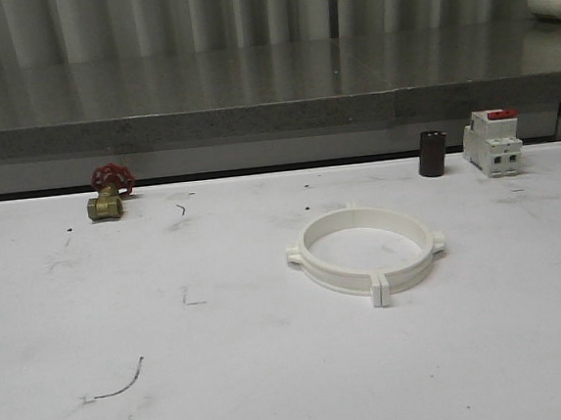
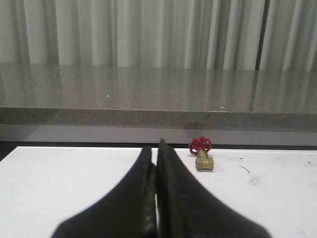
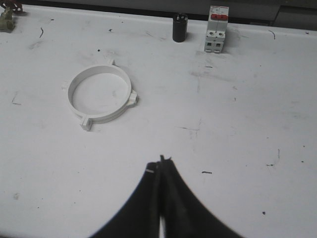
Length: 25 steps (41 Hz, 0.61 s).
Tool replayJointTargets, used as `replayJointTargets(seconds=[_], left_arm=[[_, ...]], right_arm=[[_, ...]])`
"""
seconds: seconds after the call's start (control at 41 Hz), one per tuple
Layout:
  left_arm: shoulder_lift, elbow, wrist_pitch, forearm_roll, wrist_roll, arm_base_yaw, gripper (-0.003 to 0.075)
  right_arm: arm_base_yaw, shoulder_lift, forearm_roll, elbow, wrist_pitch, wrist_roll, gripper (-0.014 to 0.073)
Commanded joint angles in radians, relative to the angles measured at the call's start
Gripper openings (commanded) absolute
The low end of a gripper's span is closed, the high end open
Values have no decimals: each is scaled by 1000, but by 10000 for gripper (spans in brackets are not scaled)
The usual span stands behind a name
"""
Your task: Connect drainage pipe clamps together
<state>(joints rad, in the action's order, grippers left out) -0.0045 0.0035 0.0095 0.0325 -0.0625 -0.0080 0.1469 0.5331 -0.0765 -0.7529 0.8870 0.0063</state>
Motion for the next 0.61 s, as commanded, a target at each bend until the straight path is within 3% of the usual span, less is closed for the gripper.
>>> replayJointTargets(seconds=[0.0,0.585], left_arm=[[-13,24,-83,-9,-38,-7,-20],[-11,24,-77,23,-38,-7,-20]], right_arm=[[-7,6,1,-27,-62,-6,-116],[-7,6,1,-27,-62,-6,-116]])
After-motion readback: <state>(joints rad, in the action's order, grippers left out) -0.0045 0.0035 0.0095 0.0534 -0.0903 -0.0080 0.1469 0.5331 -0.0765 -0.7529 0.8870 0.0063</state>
